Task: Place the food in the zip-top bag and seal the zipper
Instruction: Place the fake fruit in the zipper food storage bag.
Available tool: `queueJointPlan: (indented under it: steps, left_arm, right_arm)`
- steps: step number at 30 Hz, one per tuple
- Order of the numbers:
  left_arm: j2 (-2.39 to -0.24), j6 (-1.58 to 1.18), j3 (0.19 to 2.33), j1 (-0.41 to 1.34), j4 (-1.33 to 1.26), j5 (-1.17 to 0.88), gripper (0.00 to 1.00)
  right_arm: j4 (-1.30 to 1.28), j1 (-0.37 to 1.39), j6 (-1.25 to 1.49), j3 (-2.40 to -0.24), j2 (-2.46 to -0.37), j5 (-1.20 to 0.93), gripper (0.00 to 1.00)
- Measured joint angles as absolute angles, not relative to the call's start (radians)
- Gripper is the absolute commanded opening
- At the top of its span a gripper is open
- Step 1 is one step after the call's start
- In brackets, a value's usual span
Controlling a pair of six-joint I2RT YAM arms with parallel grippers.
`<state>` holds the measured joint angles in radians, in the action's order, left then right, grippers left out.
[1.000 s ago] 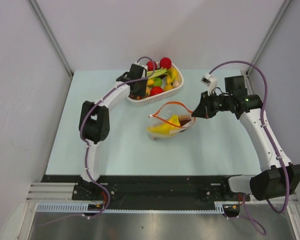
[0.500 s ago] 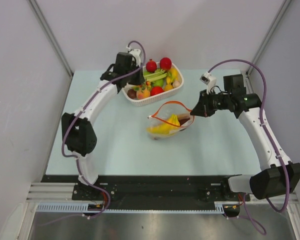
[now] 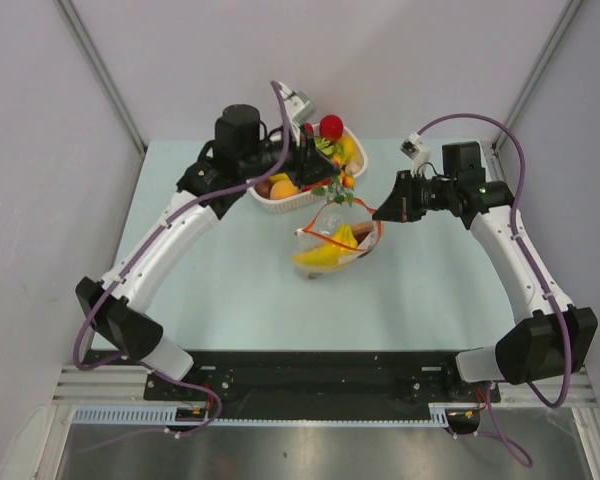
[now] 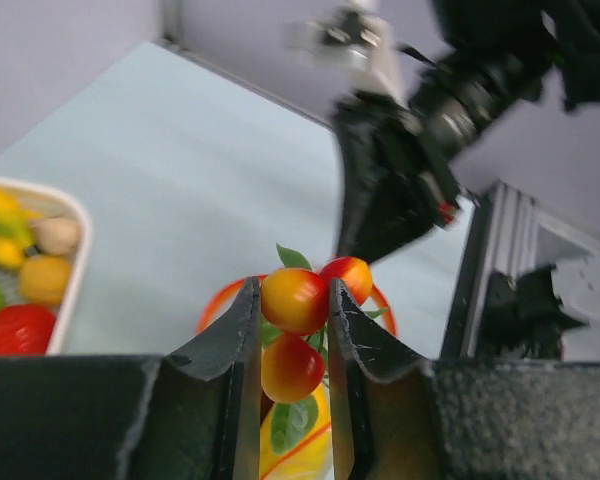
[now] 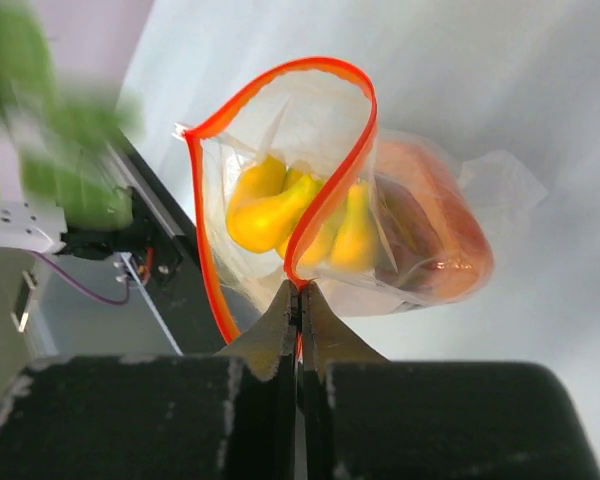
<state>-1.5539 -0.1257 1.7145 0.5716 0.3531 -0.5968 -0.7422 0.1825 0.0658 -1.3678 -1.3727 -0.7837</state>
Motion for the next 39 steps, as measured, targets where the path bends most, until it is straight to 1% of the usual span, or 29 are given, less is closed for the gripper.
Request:
queueJointPlan:
  steps: [4,9,14,16,17,18,19,20,21,23,24,25,27,29,32,34,35,37,38,39]
  left_arm:
    - [-1.566,-0.046,1.674,0.650,0.368,-0.633,0.00]
    - [-1.645,0.031,1.647,0.725,0.384,-0.630,0.00]
    - [-1.753,0.085,1.633,0.767,0.406,-0.574,0.01]
    - [-1.789,0.106,1.624,0.775,0.433,-0.548,0.04]
    - [-1.808,0.120,1.621,0.777,0.455,-0.532,0.08]
    - [-1.814,0.127,1.618,0.777,0.464,-0.526,0.21]
    - [-1.821,0.153,1.611,0.777,0.482,-0.517,0.30]
    - [-1.822,0.176,1.603,0.777,0.495,-0.514,0.42]
    - [-1.822,0.203,1.601,0.777,0.512,-0.516,0.59]
    - [-1.817,0.274,1.601,0.775,0.538,-0.522,0.73]
    - [-1.810,0.302,1.597,0.769,0.557,-0.537,0.85]
    - [-1.796,0.323,1.585,0.763,0.571,-0.557,0.90]
    - [-1.756,0.340,1.565,0.743,0.592,-0.602,0.92]
    - [-1.709,0.341,1.571,0.705,0.624,-0.643,0.92]
    - [-1.659,0.318,1.668,0.643,0.654,-0.712,0.93]
    - [-1.641,0.266,1.751,0.608,0.628,-0.755,0.92]
    - [-1.627,0.238,1.779,0.587,0.600,-0.773,0.88]
    - [-1.597,0.170,1.808,0.551,0.538,-0.786,0.85]
    - [-1.587,0.147,1.810,0.537,0.514,-0.774,0.81]
    - [-1.578,0.118,1.810,0.520,0.488,-0.734,0.81]
  right_arm:
    - [-0.711,0.156,0.136,-1.368,-1.391,-0.826,0.00]
    - [-0.686,0.122,0.200,-1.368,-1.395,-0.874,0.00]
    - [-0.682,0.122,0.218,-1.368,-1.395,-0.908,0.00]
    - [-0.682,0.122,0.223,-1.368,-1.395,-0.916,0.00]
    - [-0.682,0.122,0.229,-1.368,-1.395,-0.919,0.00]
    - [-0.681,0.121,0.234,-1.368,-1.395,-0.922,0.00]
    - [-0.679,0.121,0.238,-1.368,-1.395,-0.925,0.00]
    - [-0.681,0.121,0.244,-1.368,-1.395,-0.925,0.00]
    - [-0.683,0.121,0.247,-1.368,-1.395,-0.926,0.00]
    - [-0.684,0.121,0.253,-1.368,-1.395,-0.926,0.00]
    - [-0.684,0.121,0.253,-1.368,-1.395,-0.925,0.00]
    - [-0.684,0.121,0.253,-1.368,-1.395,-0.925,0.00]
    - [-0.685,0.120,0.253,-1.368,-1.395,-0.925,0.00]
    - [-0.685,0.119,0.252,-1.368,-1.395,-0.925,0.00]
    - [-0.685,0.116,0.251,-1.368,-1.395,-0.922,0.00]
    - [-0.685,0.114,0.251,-1.368,-1.395,-0.920,0.00]
    - [-0.684,0.114,0.251,-1.368,-1.395,-0.919,0.00]
    - [-0.683,0.114,0.253,-1.368,-1.395,-0.915,0.00]
    - [-0.683,0.114,0.253,-1.368,-1.395,-0.914,0.00]
    - [-0.681,0.114,0.254,-1.368,-1.395,-0.913,0.00]
